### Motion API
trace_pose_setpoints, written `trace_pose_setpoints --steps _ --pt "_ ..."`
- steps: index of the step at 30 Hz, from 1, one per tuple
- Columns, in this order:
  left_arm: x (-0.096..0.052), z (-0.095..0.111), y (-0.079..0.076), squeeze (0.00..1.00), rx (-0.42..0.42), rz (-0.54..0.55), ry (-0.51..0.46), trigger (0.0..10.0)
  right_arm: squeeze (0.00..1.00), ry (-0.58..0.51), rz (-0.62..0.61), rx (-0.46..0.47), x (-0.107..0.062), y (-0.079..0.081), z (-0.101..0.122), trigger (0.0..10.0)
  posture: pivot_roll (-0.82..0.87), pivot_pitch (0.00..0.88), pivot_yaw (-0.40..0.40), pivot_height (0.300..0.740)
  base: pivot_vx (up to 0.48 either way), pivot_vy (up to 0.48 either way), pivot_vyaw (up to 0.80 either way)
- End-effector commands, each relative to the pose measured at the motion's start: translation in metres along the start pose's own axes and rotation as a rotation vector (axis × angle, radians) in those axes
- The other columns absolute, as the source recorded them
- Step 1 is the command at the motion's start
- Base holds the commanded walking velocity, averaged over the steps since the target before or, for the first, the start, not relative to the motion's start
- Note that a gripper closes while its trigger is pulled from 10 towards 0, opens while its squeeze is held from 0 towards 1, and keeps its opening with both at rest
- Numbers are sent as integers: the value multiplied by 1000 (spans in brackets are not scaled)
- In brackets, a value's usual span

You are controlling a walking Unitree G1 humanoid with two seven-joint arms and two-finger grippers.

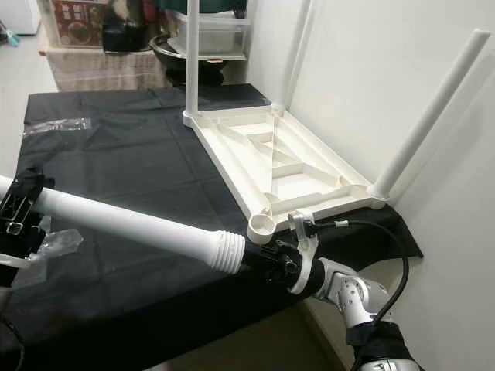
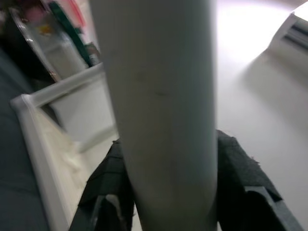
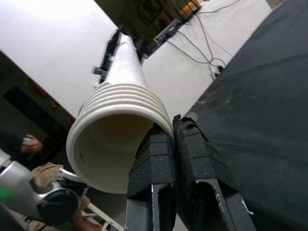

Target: Building children table

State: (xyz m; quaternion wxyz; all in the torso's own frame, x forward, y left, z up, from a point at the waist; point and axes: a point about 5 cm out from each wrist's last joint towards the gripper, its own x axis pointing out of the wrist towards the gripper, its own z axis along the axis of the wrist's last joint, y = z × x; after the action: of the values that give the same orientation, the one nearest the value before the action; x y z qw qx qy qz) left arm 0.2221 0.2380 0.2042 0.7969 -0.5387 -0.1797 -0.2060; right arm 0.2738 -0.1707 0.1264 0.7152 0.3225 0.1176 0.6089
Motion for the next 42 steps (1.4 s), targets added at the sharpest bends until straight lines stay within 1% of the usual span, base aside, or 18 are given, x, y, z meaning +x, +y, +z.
trace_pose_setpoints --steps 1,10,11,13,14,16,17,22,29,30,31,33,34,36,38,39,40,42 --pt "0 1 -2 0 2 -19 2 0 0 5 -26 -20 -4 0 2 0 87 0 -111 740 0 0 0" --pt "-1 -2 -4 0 -13 -39 11 0 0 9 -43 -44 -5 -3 5 0 85 0 -113 740 0 0 0" --pt "0 -2 -4 0 -13 -38 18 3451 0 9 -70 -48 -4 -6 6 1333 85 0 -114 740 0 0 0" --pt "0 -3 -5 0 -14 -36 26 3451 0 8 -110 -57 -4 -10 7 1333 85 0 -114 740 0 0 0" --pt "1 -1 -4 0 -11 -30 20 10000 0 15 -115 -57 -3 -10 7 10000 86 0 -115 740 0 0 0" --pt "1 0 -4 0 -9 -25 16 10000 0 21 -114 -56 -3 -10 6 10000 86 0 -115 740 0 0 0" --pt "1 1 -3 0 -7 -22 12 10000 1000 24 -118 -52 -3 -10 6 10000 85 0 -115 740 0 0 0" --pt "2 3 -3 0 -3 -20 5 10000 1000 10 -113 -32 -4 -10 9 10000 84 0 -118 740 0 0 0" --pt "4 7 -5 0 6 -20 -10 10000 1000 7 -125 -51 -8 -11 14 10000 83 0 -116 740 0 0 0" --pt "5 12 -5 0 24 -23 -20 10000 0 34 -169 -99 -12 -14 16 10000 84 0 -118 740 0 0 0" --pt "5 12 -5 0 24 -23 -20 10000 0 34 -169 -99 -12 -14 16 10000 84 0 -118 740 0 0 0" --pt "7 22 -7 0 58 -25 -34 10000 0 90 -284 -188 -24 -24 21 10000 83 0 -115 740 0 0 0" --pt "7 22 -7 0 58 -25 -34 10000 0 90 -284 -188 -24 -24 21 10000 83 0 -115 740 0 0 0" --pt "11 30 -11 0 83 -37 -48 10000 0 95 -368 -233 -46 -27 34 10000 81 0 -114 740 0 0 0" --pt "11 30 -11 0 83 -37 -48 10000 0 95 -368 -233 -46 -27 34 10000 81 0 -114 740 0 0 0" --pt "15 37 -17 0 110 -62 -48 10000 0 113 -413 -266 -62 -26 44 10000 75 0 -111 740 0 0 0" --pt "15 37 -17 0 110 -62 -48 10000 0 113 -413 -266 -62 -26 44 10000 75 0 -111 740 0 0 0" --pt "18 41 -20 0 129 -84 -31 10000 0 118 -425 -296 -66 -23 54 10000 71 0 -109 740 0 0 0"
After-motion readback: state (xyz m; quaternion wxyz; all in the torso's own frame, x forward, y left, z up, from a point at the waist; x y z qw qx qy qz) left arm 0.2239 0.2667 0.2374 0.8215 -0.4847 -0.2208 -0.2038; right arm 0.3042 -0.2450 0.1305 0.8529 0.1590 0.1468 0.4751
